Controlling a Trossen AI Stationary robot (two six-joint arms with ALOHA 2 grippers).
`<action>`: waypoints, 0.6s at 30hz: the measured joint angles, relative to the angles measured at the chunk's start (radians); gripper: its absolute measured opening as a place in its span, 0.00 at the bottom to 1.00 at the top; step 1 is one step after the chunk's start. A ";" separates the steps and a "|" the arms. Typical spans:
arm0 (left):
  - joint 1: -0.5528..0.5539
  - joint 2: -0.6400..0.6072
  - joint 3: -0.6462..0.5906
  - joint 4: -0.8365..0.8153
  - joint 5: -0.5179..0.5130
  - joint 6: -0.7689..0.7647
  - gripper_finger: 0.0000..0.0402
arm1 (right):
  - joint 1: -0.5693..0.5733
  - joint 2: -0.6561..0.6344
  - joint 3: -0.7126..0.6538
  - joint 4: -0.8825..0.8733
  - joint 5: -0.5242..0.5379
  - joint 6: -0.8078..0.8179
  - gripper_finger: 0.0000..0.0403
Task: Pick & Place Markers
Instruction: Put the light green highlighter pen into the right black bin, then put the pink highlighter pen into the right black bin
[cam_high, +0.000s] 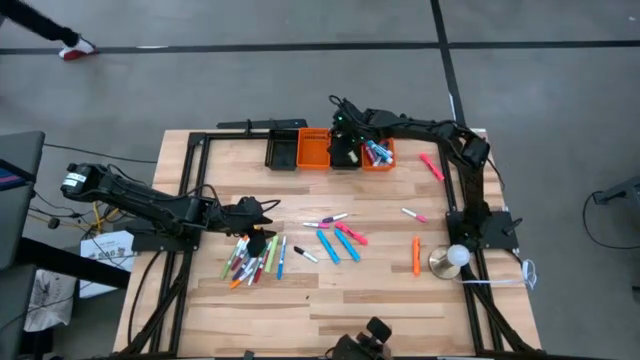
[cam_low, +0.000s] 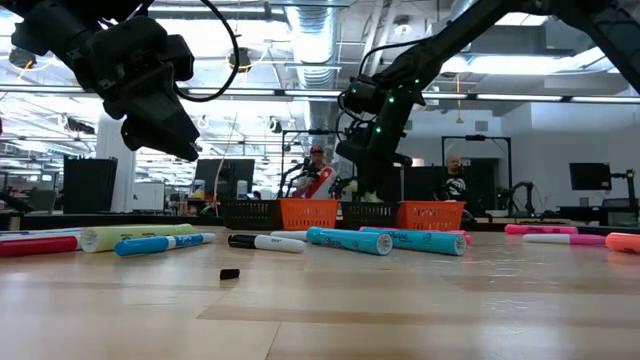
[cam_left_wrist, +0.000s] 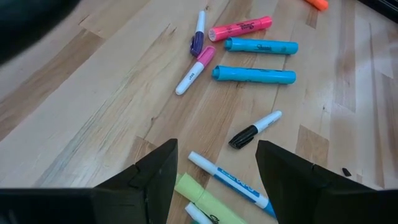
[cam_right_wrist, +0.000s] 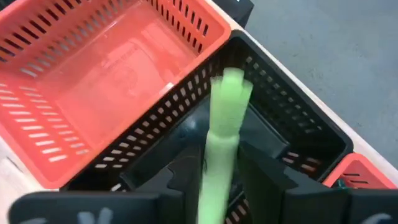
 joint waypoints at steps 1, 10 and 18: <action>0.000 0.000 0.000 0.000 0.000 0.000 0.53 | 0.001 -0.001 0.000 0.000 0.000 -0.004 0.27; 0.000 0.000 0.000 0.000 0.000 0.000 0.53 | 0.004 -0.023 0.000 -0.032 0.008 -0.025 0.38; 0.000 0.000 0.000 0.000 0.000 0.000 0.53 | -0.046 -0.179 0.000 -0.239 0.035 -0.060 0.37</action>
